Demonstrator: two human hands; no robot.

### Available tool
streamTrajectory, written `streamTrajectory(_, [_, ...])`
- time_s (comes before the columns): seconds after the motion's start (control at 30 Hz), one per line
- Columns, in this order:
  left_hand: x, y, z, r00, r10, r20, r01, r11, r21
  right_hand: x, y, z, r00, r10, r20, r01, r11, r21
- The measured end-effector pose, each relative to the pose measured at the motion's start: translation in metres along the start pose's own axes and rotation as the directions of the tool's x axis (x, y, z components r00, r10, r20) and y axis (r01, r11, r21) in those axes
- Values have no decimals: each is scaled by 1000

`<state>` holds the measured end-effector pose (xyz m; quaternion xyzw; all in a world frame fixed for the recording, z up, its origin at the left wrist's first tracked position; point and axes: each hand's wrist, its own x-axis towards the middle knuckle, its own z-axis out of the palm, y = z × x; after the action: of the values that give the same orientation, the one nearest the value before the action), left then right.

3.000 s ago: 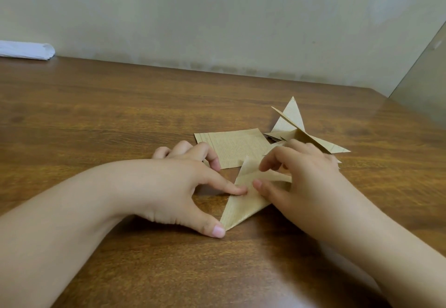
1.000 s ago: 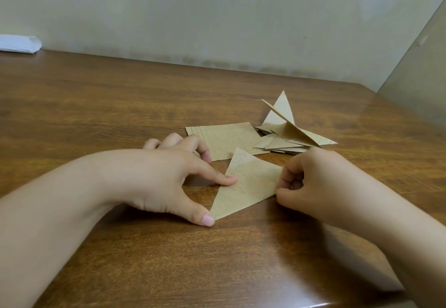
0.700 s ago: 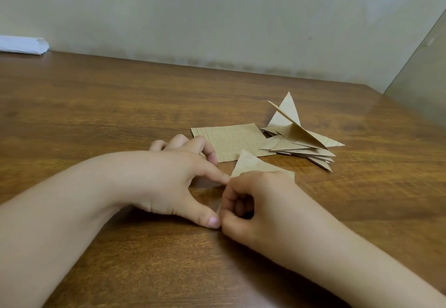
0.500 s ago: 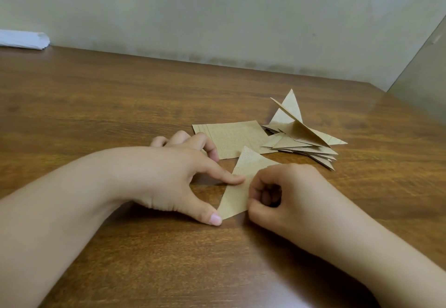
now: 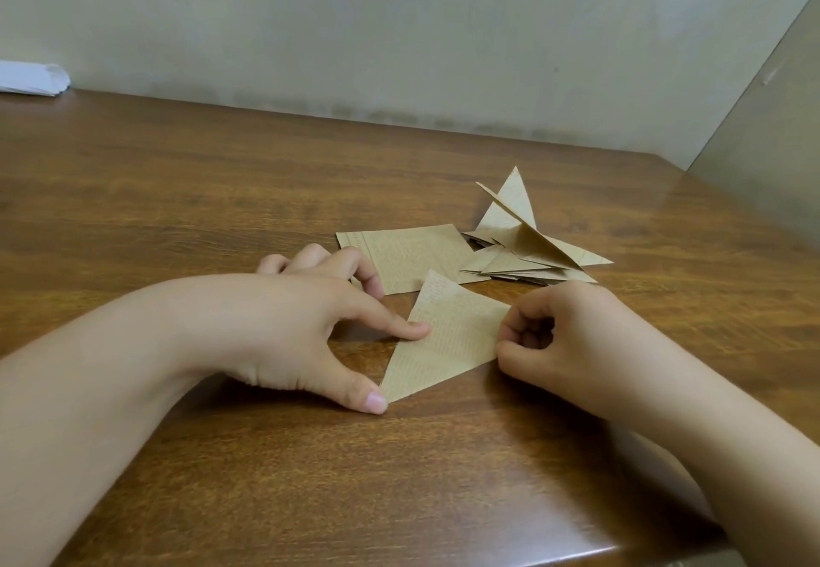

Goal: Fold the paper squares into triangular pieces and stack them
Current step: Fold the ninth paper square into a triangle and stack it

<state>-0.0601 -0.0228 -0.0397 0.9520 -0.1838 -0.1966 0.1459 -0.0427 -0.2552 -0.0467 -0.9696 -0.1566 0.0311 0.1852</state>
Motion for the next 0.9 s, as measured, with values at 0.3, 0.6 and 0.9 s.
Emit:
streamTrajectory(0.3, [1,-2,0,999,35,-17,-34,999,35,3,2,-9,1000,28,-10,-29,993,-119])
streamTrajectory(0.6, [-6,-9,-14,988,107,115,-99,993,-67,-38,20,4,916,-391,83,394,919,-21])
streamTrajectory(0.9, [-7,29,14,909,294,-296,-237,948,212,-81,-9,50,856,-440,-272,337,873,-352])
